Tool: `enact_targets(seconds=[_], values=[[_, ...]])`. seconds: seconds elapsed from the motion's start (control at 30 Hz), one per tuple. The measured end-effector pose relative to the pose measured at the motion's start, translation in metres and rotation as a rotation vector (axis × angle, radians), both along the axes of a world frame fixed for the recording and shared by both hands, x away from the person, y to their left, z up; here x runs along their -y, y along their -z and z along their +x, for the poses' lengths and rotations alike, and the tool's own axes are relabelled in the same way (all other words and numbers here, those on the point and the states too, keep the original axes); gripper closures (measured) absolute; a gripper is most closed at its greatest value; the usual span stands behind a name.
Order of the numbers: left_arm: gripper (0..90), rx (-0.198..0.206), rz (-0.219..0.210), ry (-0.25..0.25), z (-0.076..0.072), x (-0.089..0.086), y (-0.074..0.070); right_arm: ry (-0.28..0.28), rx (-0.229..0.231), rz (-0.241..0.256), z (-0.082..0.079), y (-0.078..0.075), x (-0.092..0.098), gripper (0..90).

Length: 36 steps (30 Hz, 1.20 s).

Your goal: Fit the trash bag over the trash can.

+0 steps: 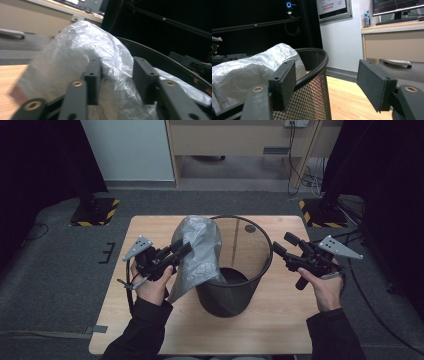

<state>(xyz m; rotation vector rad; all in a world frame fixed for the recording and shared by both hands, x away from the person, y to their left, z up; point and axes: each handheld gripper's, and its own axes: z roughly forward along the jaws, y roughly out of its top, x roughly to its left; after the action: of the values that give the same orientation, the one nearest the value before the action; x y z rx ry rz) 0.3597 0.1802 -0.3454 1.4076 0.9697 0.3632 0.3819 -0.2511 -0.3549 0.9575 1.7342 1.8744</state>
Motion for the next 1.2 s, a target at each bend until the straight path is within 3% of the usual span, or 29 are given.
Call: enact_targets(seconds=[0.1,0.13,0.2,0.33,0.43,0.63,0.8,1.0,1.2], values=[[76.5,0.025,0.042,-0.02,-0.001,-0.002,-0.006,0.0,0.0,-0.001,0.0,0.0,0.0,31.5],[83.9,0.037,0.038,-0.003,-0.001,-0.004,-0.009,0.0,0.0,-0.001,0.001,0.0,0.0,31.5],[89.4,0.063,0.045,0.012,-0.001,-0.004,-0.017,0.0,0.0,-0.001,0.001,0.0,0.0,31.6],[90.0,0.143,0.045,0.054,-0.004,0.003,-0.038,0.003,-0.001,0.001,0.002,-0.001,0.0,31.7],[90.0,0.204,0.051,0.097,-0.005,0.019,-0.058,0.004,-0.001,0.002,0.003,0.0,0.0,31.9],[90.0,0.25,0.097,0.162,0.001,0.052,-0.073,0.0,0.002,0.001,0.003,0.0,-0.002,32.0],[90.0,0.215,0.15,0.185,0.011,0.07,-0.063,0.0,0.006,0.002,0.003,0.001,-0.002,32.1],[87.5,0.172,0.211,0.191,0.012,0.072,-0.051,-0.002,0.011,0.005,0.002,0.002,-0.001,32.2],[84.4,0.141,0.226,0.207,0.012,0.073,-0.043,-0.001,0.008,0.007,0.001,0.001,-0.001,32.2]])
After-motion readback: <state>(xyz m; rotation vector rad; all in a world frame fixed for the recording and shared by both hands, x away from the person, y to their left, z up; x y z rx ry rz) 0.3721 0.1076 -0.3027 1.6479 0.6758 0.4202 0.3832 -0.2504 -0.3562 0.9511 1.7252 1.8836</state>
